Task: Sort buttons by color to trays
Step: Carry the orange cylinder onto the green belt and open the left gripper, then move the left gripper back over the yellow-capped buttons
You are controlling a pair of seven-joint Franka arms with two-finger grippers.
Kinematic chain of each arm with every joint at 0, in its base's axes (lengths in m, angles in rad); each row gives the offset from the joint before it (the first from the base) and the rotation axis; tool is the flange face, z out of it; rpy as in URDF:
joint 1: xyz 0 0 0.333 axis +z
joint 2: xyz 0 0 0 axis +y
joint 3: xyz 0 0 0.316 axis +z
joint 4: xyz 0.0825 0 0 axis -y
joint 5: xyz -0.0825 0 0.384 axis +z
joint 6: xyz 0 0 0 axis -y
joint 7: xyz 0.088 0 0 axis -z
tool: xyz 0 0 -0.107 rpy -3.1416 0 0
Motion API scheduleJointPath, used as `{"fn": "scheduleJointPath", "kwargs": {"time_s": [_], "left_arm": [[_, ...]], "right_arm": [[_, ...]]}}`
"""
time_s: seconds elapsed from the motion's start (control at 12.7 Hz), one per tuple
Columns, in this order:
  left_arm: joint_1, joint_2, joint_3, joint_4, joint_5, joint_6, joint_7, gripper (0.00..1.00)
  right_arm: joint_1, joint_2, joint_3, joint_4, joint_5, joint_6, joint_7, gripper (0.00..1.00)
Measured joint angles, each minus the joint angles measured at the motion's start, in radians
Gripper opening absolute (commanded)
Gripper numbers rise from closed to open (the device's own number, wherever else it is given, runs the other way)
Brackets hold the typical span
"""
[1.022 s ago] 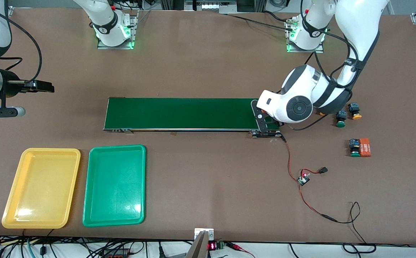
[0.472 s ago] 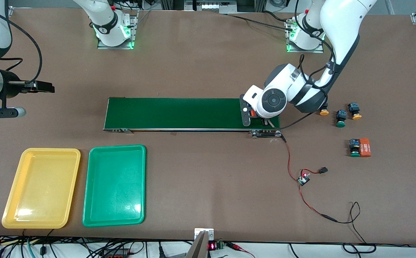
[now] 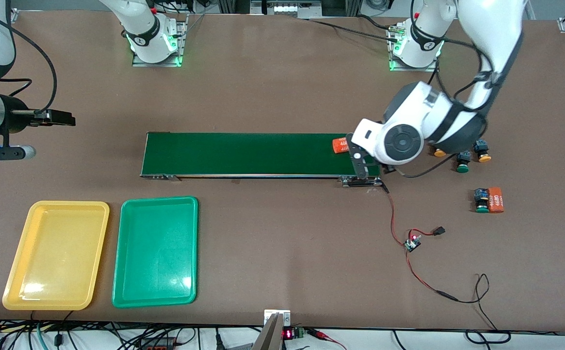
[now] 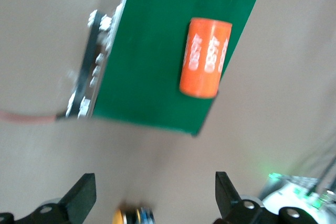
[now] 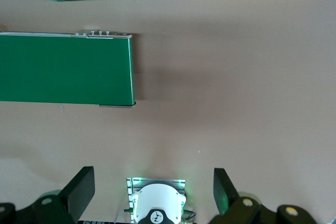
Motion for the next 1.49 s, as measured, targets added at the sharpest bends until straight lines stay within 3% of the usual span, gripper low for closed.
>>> {"fn": "scheduleJointPath", "kwargs": {"time_s": [0.24,0.47,0.71,0.86,1.02,1.18,1.34,1.49], "left_arm": [[0.061,-0.02,0.012,0.121,0.0,-0.111,-0.176,1.0],[0.163,-0.019,0.021,0.181,0.005,-0.175,-0.315,1.0],[0.172,-0.021,0.038,0.207,0.064,-0.184,-0.375,1.0],[0.135,-0.037,0.131,0.197,0.057,-0.168,-0.427,1.0],[0.109,-0.091,0.237,0.096,0.017,-0.05,-0.519,1.0],[0.09,-0.2,0.326,-0.124,-0.005,0.161,-0.56,1.0],[0.084,-0.309,0.353,-0.354,-0.015,0.297,-0.574,1.0],[0.074,-0.377,0.365,-0.515,-0.048,0.36,-0.587,1.0]], "right_arm": [[0.001,-0.054,0.0,-0.111,0.001,0.114,-0.001,1.0],[0.001,-0.142,0.0,-0.247,0.022,0.207,-0.001,1.0],[0.003,-0.239,0.001,-0.407,0.028,0.315,-0.001,1.0],[0.004,-0.302,0.007,-0.517,0.029,0.385,-0.001,1.0],[0.007,-0.347,0.015,-0.587,0.029,0.423,0.003,1.0],[0.019,-0.367,0.016,-0.609,0.032,0.432,0.017,1.0],[0.052,-0.371,0.017,-0.61,0.034,0.432,0.084,1.0],[0.108,-0.371,0.02,-0.611,0.034,0.433,0.165,1.0]]}}
